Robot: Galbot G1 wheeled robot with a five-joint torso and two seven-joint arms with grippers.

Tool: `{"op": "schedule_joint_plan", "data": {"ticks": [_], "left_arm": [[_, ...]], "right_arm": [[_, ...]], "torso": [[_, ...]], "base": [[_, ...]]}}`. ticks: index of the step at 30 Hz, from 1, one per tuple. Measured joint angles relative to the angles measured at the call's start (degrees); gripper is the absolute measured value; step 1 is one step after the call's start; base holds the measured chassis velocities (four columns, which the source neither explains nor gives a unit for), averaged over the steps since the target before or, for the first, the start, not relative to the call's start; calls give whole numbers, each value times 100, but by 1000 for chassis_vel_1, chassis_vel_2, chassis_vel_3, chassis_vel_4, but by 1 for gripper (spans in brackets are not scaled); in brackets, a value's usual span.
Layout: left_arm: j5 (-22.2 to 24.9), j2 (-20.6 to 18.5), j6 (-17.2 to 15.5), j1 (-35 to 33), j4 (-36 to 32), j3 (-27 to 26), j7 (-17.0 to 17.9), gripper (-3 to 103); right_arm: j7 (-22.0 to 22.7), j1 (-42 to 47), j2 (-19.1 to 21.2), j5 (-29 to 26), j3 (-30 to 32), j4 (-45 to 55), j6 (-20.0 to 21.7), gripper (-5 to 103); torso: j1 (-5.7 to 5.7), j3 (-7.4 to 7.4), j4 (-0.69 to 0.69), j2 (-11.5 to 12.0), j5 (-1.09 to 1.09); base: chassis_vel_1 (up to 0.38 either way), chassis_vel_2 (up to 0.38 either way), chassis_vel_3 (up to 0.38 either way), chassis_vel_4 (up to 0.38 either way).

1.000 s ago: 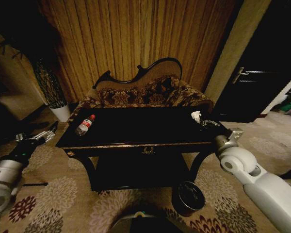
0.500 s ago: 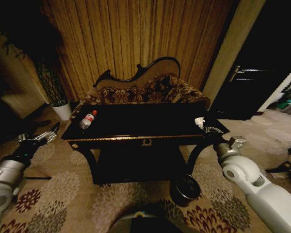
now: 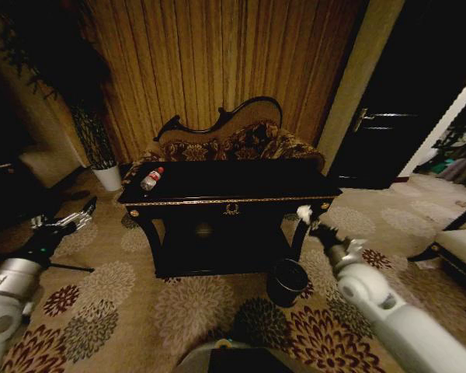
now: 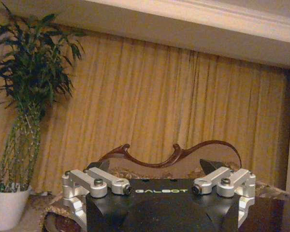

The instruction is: Move to the front of the table and place the trash on the table into the trash bin.

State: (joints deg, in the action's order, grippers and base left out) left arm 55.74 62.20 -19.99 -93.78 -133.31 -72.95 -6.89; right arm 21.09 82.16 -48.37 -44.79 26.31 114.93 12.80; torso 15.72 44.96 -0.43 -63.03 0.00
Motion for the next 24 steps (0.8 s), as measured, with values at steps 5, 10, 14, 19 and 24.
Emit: {"op": "schedule_joint_plan", "data": {"ticks": [5, 10, 14, 19, 24], "left_arm": [[-7, 5, 0, 7, -66, 45, 3, 100], [-15, 24, -14, 3, -134, 75, 10, 100], [-35, 40, -19, -14, -148, 82, 12, 100], [-133, 76, -30, -44, -158, 91, 22, 100], [-229, 95, -160, -68, -159, 69, 78, 100]], "right_arm": [[-61, -374, -385, 302, -397, -1059, 51, 0], [-112, -879, -799, 727, -812, -2434, -53, 0], [-177, -1169, -1069, 1006, -962, -3202, -90, 0], [-202, -1478, -1370, 1283, -1077, -3911, -153, 0], [-201, -1703, -1624, 1432, -1167, -4234, -220, 0]], "torso": [[9, 2, 0, 4, 1], [0, -1, 3, 0, 0], [-2, -2, 2, -2, 0], [1, -1, 0, 0, 0], [0, -2, 2, -1, 0]], "base": [[-36, 31, 16, -39], [-10, 3, 5, -13], [0, 0, 0, 0], [0, 0, 0, 0], [0, 0, 0, 0]]}}
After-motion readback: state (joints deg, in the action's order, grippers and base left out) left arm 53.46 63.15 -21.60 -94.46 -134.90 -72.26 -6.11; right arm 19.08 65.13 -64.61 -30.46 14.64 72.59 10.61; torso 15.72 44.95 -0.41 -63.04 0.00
